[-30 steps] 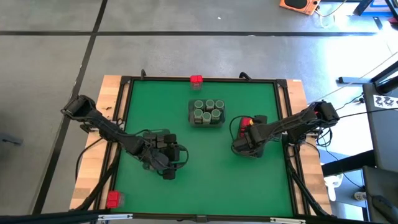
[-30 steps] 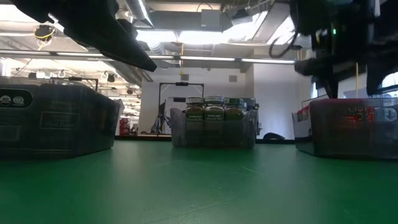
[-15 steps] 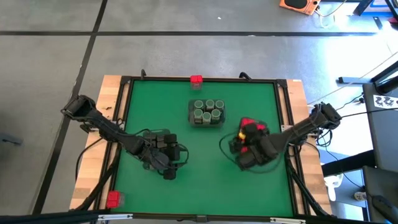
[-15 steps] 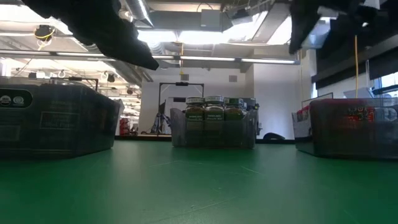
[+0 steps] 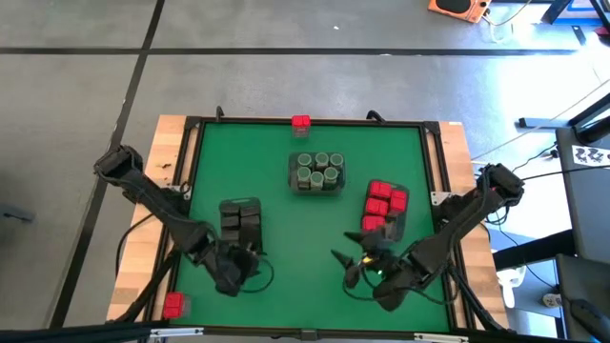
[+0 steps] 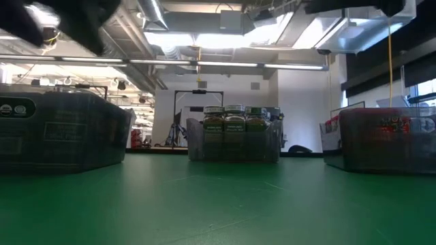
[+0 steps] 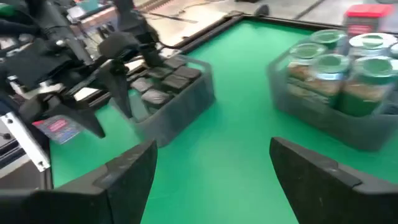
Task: Sort spices by type
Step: Put the red seasoning can into the right black bin
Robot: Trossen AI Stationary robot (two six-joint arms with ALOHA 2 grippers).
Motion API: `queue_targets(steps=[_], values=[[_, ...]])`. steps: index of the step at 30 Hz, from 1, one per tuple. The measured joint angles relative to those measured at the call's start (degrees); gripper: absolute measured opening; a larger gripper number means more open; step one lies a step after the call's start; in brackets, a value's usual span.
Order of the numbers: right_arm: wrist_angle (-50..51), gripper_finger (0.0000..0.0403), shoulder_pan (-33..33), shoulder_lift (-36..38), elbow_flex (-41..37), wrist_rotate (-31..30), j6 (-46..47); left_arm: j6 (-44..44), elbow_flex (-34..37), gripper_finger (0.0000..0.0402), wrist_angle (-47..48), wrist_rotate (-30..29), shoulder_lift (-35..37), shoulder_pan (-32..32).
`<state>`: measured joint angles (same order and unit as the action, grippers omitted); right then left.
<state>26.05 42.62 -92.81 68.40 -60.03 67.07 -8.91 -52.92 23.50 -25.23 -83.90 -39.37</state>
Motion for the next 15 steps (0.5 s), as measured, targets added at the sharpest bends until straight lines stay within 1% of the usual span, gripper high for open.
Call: queue_targets(steps=[5, 8, 11, 15], values=[[-12.7, 0.0312, 0.2, -5.5, -0.2, 0.2, -9.7, -5.0, -2.6, 0.025, 8.0, 0.1, 0.0, -5.3], [-17.9, 0.0312, 0.1, -8.4, -0.2, 0.4, -13.2, -9.1, -6.0, 0.025, 13.5, 0.2, -0.2, -8.4], [-21.5, 0.0312, 0.1, -10.6, -0.2, 0.0, -13.6, -12.0, -11.2, 0.025, 17.9, 0.1, -1.3, -11.4], [-24.6, 0.0312, 0.1, -12.2, -0.2, -0.5, -13.5, -16.5, -18.9, 0.025, 25.5, 0.5, -4.8, -15.3]])
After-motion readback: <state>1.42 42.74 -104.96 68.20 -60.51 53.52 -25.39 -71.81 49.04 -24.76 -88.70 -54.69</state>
